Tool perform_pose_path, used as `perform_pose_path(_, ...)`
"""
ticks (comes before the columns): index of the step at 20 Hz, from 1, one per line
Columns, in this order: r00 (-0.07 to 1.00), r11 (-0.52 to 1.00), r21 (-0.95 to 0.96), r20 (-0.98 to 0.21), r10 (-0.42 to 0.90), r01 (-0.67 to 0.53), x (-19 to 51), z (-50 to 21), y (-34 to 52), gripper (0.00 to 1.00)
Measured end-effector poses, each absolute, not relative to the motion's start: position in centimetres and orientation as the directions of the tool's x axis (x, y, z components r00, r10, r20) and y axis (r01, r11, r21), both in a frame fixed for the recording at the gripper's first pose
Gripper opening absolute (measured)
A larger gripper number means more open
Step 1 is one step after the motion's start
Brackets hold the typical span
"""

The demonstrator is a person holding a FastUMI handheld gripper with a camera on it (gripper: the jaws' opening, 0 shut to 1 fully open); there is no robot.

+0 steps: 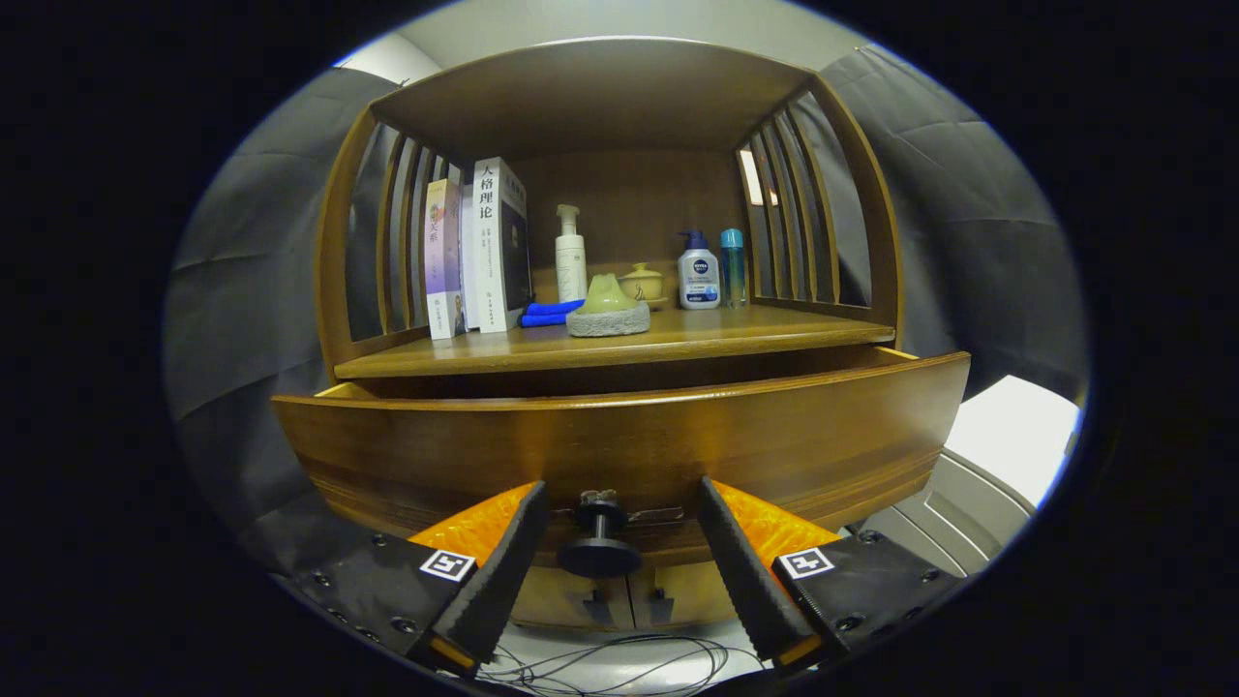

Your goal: Pull open the drawer, take out the items inside it, and place them on the countertop above the cabinet.

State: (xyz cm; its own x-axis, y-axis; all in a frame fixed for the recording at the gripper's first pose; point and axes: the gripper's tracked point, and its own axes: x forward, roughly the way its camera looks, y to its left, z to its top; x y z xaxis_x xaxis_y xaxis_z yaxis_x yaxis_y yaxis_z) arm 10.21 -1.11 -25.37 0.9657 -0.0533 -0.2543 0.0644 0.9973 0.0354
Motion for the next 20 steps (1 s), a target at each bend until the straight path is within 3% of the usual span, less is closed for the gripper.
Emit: perform_pose_path(20, 0.943, 0.996, 0.073, -0.333, -0.026, 0.053, 17.0, -27.2, 0.0, 0.98)
